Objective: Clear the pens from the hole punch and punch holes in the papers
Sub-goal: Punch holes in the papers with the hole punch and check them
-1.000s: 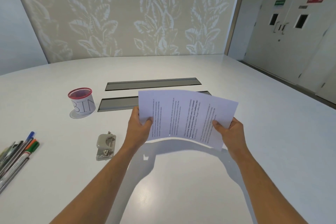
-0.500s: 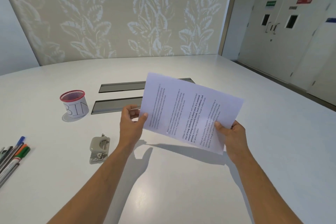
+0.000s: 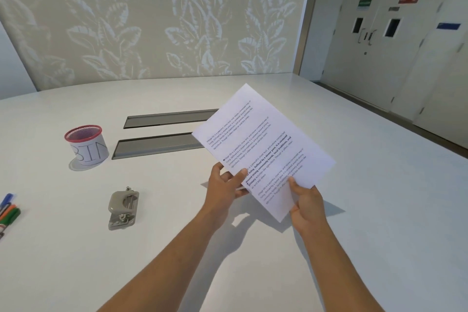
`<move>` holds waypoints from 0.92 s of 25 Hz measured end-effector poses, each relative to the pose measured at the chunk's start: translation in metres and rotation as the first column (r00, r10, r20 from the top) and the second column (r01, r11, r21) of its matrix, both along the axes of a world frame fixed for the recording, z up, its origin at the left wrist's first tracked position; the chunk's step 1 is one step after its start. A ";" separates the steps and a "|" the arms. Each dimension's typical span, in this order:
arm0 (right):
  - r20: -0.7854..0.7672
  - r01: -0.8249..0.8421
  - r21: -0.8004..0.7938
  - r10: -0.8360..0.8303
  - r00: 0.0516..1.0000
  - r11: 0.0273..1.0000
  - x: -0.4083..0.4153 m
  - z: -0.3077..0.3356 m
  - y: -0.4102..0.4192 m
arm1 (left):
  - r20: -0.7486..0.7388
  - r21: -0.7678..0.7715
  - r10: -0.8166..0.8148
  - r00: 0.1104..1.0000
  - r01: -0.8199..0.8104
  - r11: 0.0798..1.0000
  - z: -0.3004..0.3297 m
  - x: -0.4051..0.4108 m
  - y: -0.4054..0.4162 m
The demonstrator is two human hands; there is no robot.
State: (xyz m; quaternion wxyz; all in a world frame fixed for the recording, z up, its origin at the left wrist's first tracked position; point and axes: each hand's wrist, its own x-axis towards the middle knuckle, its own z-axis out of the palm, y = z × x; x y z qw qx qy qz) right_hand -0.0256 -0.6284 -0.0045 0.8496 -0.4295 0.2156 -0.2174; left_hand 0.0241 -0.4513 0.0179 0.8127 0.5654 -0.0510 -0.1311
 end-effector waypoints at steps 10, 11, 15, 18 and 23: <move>-0.077 0.018 -0.125 -0.027 0.997 0.992 -0.017 0.013 -0.051 | 0.083 0.228 0.100 0.992 -0.116 0.967 -0.001 0.021 -0.019; -0.107 0.018 -0.181 -0.038 0.994 0.983 -0.018 0.016 -0.060 | 0.069 0.245 0.084 0.994 -0.098 0.965 -0.002 0.024 -0.020; -0.218 -0.035 -0.393 -0.056 0.974 0.919 -0.018 0.022 -0.085 | 0.037 0.304 0.003 0.999 -0.014 0.952 -0.004 0.037 -0.029; -0.257 -0.027 -0.427 -0.093 0.962 0.904 -0.016 0.014 -0.094 | 0.018 0.329 -0.029 0.999 0.021 0.944 -0.007 0.046 -0.039; -0.312 0.039 -0.412 -0.182 0.932 0.910 -0.002 -0.007 -0.109 | -0.087 0.382 -0.042 0.995 0.072 0.921 -0.011 0.057 -0.052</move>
